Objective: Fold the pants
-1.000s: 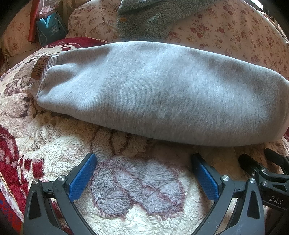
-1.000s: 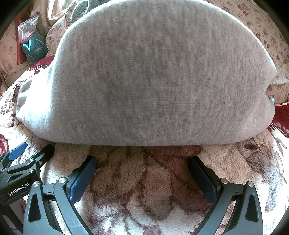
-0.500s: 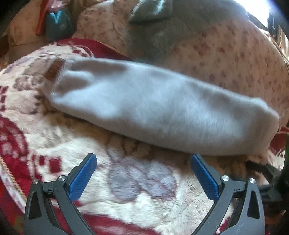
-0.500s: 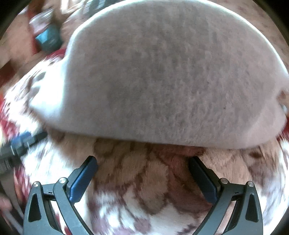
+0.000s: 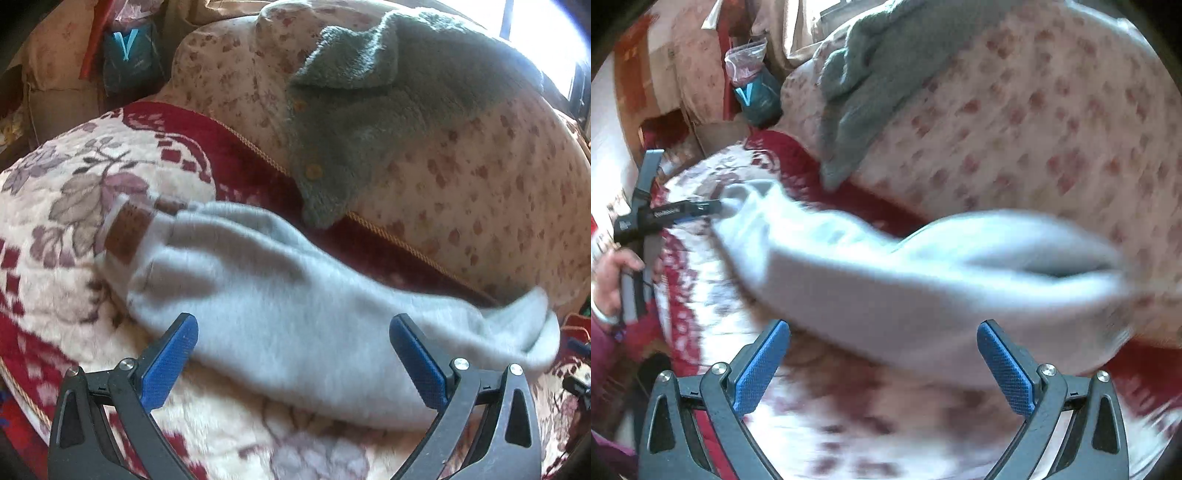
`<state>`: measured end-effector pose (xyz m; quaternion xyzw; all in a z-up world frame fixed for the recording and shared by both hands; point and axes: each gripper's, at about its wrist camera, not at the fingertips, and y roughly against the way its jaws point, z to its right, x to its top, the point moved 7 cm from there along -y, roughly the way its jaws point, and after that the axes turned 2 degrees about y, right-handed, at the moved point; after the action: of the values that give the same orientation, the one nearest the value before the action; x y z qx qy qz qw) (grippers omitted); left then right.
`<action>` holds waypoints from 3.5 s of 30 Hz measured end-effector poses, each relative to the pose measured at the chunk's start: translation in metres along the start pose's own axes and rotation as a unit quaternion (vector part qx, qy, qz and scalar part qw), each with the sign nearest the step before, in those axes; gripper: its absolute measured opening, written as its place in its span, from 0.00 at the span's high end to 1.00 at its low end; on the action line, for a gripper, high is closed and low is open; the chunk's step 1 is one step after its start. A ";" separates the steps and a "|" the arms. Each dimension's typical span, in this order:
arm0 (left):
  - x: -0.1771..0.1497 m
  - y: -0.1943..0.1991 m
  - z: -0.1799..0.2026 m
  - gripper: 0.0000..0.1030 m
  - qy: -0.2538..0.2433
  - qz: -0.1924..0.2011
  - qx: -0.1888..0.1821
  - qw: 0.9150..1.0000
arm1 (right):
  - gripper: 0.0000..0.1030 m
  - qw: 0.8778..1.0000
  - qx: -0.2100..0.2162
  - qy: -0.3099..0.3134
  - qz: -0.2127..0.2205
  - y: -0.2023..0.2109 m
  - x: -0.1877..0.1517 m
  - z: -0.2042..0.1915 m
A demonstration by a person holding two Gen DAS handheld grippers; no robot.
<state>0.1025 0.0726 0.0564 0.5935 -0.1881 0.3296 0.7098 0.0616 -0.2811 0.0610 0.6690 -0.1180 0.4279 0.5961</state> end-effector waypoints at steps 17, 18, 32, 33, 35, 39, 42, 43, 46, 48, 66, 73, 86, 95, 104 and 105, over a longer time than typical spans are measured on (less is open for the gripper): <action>0.037 -0.079 -0.007 0.00 0.019 -0.059 0.027 0.998 | 0.06 0.986 0.052 0.143 -0.065 -0.043 -0.004 0.000; 0.034 -0.083 -0.010 0.00 0.022 -0.067 0.036 0.997 | 0.11 0.984 0.049 0.155 -0.075 -0.047 -0.010 -0.004; -0.045 -0.012 -0.038 0.43 -0.001 -0.069 0.026 0.997 | 0.44 0.979 0.085 0.144 -0.114 -0.012 -0.094 -0.037; -0.059 -0.003 -0.045 0.43 0.009 -0.072 0.023 0.997 | 0.44 0.980 0.091 0.134 -0.117 -0.011 -0.103 -0.039; -0.078 0.009 -0.057 0.43 0.025 -0.073 0.019 0.997 | 0.43 0.980 0.100 0.117 -0.127 -0.009 -0.120 -0.043; -0.111 0.034 -0.082 0.42 0.057 -0.064 0.030 0.996 | 0.43 0.984 0.123 0.044 -0.124 0.002 -0.146 -0.044; -0.124 0.041 -0.094 0.32 0.079 -0.064 0.035 0.994 | 0.43 0.986 0.128 -0.026 -0.099 0.017 -0.157 -0.037; -0.124 0.043 -0.096 0.29 0.087 -0.060 0.035 0.994 | 0.41 0.987 0.125 -0.064 -0.082 0.025 -0.163 -0.028; -0.122 0.048 -0.099 0.20 0.114 -0.042 0.031 0.992 | 0.24 0.980 0.108 -0.164 -0.044 0.040 -0.175 0.004; -0.118 0.047 -0.098 0.18 0.124 -0.034 0.027 0.991 | 0.17 0.962 0.098 -0.256 -0.015 0.048 -0.187 0.036; -0.116 0.002 -0.081 0.14 0.157 -0.053 0.033 0.986 | 0.09 0.823 0.107 -0.550 0.097 -0.003 -0.191 0.154; -0.111 -0.005 -0.078 0.14 0.160 -0.045 0.036 0.985 | 0.69 0.801 0.125 -0.573 0.121 -0.008 -0.199 0.173; -0.115 0.029 -0.063 0.56 0.118 -0.027 -0.037 0.992 | 0.83 0.868 0.093 -0.471 0.124 0.085 -0.207 0.125; -0.120 0.056 -0.069 0.62 0.114 -0.012 -0.050 0.992 | 0.85 0.881 0.110 -0.444 0.117 0.123 -0.234 0.079; -0.121 0.065 -0.081 0.26 0.149 0.007 -0.050 0.988 | 0.58 0.849 0.134 -0.503 0.091 0.108 -0.273 0.077; -0.120 0.066 -0.079 0.24 0.149 0.010 -0.055 0.987 | 0.45 0.847 0.134 -0.506 0.092 0.108 -0.274 0.077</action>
<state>-0.0387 0.1246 0.0067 0.4962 -0.1043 0.4104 0.7580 -0.1427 -0.4753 -0.0533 0.8522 -0.4060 0.0949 0.3161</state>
